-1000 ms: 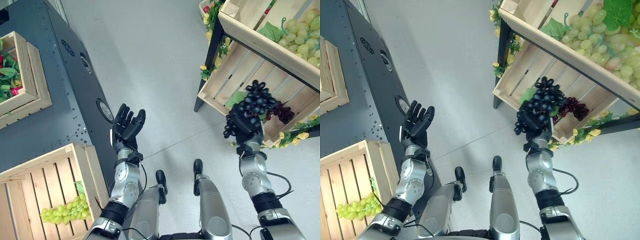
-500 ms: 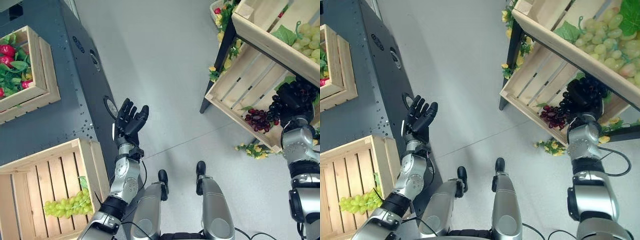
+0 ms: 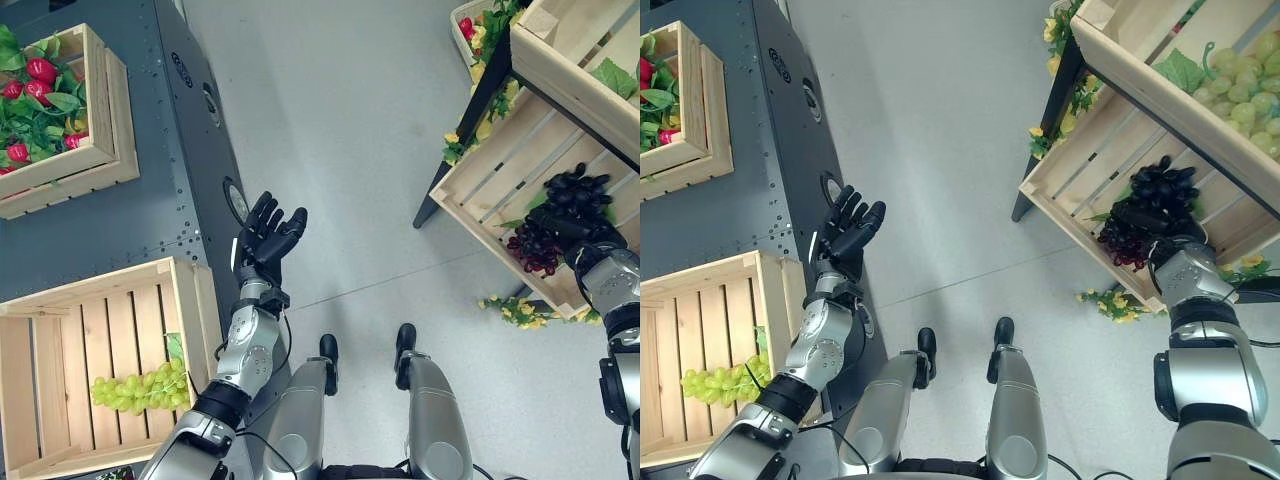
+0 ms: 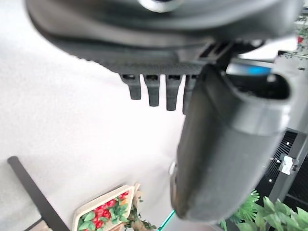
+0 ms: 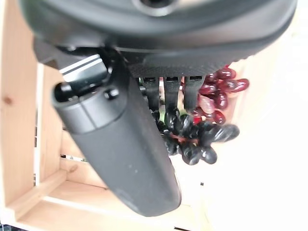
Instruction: Pick up the fruits from the basket on one side to the basket on the other side
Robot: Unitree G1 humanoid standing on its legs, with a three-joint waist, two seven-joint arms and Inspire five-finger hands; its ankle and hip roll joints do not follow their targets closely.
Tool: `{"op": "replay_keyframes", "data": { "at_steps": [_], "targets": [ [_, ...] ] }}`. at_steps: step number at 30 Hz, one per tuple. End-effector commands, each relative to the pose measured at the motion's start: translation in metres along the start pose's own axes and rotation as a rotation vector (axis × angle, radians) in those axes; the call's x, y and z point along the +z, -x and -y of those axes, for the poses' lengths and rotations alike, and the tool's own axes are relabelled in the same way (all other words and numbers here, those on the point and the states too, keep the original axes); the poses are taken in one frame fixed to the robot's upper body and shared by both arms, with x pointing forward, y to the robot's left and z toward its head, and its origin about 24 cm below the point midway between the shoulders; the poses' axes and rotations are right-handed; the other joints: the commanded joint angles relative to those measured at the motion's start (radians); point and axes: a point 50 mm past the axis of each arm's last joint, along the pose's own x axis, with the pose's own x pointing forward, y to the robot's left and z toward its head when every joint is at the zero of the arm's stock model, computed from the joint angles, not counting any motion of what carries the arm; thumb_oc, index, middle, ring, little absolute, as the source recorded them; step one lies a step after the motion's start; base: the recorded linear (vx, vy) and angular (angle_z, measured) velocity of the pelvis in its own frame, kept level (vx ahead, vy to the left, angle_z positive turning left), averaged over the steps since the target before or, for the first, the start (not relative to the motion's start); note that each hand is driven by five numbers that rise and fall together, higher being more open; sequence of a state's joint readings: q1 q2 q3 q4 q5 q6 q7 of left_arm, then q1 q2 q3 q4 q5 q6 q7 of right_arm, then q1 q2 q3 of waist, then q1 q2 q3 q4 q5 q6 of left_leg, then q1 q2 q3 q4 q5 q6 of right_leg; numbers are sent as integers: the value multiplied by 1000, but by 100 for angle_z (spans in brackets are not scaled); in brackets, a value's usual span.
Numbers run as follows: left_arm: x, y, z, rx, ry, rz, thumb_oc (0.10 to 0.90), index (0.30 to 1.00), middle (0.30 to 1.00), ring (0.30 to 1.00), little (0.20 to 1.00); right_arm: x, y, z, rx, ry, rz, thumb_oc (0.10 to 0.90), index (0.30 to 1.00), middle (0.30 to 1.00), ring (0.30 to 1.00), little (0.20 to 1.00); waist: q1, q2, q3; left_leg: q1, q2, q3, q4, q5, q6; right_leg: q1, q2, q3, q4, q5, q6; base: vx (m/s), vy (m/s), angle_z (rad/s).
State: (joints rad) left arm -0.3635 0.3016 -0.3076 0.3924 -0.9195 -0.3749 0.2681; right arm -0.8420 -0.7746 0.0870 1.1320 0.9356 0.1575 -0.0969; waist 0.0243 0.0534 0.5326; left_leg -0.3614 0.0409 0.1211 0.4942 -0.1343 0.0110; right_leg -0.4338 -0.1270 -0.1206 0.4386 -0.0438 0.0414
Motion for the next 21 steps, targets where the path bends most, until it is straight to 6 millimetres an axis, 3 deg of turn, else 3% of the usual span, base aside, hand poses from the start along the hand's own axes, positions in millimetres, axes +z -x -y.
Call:
{"op": "replay_keyframes", "data": {
  "at_steps": [1,15,21],
  "targets": [
    [42,-9,19,-136,16,171,800,900,900,900,900,74,9,-3,0,18,245,800,900,900,900,900,0,-38,-13,-13,-38,-28,63,2,-2,86,5,-36,88,-44,-48,0,0,0],
    [36,-8,17,-138,18,141,800,900,900,900,900,64,8,7,-123,5,235,800,900,900,900,900,-2,-43,-24,46,-38,-19,29,-6,2,137,-6,-30,55,-35,-37,0,0,0],
    [29,-4,15,-129,18,122,800,900,900,900,900,61,9,-12,-60,-5,308,800,900,900,900,900,-7,-47,-53,94,-32,-11,-14,1,-5,187,-10,-27,-1,-23,-32,15,20,-1]
  ]
}}
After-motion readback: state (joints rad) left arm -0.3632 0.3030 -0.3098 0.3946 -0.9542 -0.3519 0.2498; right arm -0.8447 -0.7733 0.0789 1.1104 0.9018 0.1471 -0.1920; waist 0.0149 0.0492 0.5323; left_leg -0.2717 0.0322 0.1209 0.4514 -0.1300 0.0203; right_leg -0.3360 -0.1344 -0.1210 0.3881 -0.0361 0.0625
